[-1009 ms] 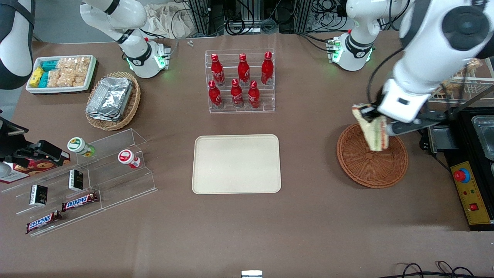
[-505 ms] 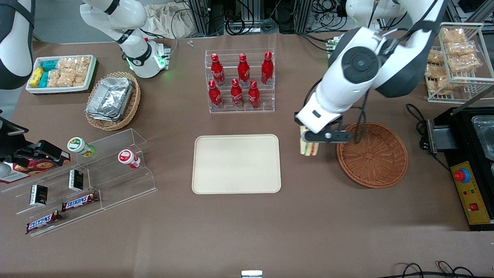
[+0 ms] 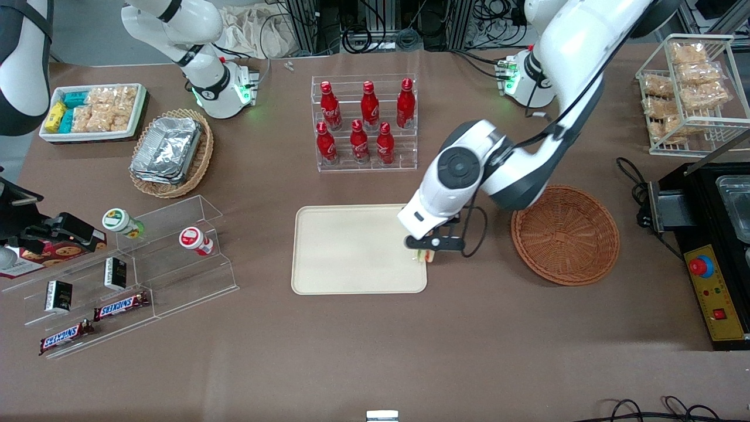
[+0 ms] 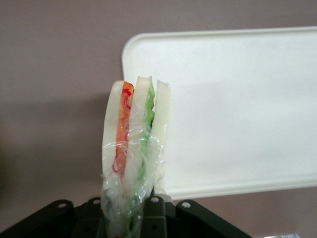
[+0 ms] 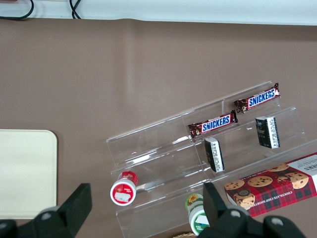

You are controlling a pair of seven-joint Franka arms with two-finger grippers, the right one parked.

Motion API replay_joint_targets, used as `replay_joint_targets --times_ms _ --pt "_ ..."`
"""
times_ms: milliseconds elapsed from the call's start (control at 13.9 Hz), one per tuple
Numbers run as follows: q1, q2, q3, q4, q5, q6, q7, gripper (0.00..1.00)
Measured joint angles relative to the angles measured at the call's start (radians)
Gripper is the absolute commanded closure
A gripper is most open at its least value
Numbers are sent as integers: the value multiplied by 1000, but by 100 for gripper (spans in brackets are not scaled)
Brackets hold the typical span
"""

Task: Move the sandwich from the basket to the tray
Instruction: 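Lower the sandwich onto the tray and open the left gripper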

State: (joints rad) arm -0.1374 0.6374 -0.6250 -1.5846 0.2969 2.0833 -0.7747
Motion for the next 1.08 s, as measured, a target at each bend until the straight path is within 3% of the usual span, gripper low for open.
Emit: replay_joint_targets --times_ms 288,505,577,649,721,1081 --pt "-55 143 3 84 98 14 -65 100" --pt "-70 180 17 103 126 14 -70 100" --pt "-70 185 21 103 128 14 -71 96" --pt "-70 187 27 103 128 15 -71 54" --pt "-70 189 31 103 128 17 -71 5" --pt "-70 194 35 109 129 27 -71 1"
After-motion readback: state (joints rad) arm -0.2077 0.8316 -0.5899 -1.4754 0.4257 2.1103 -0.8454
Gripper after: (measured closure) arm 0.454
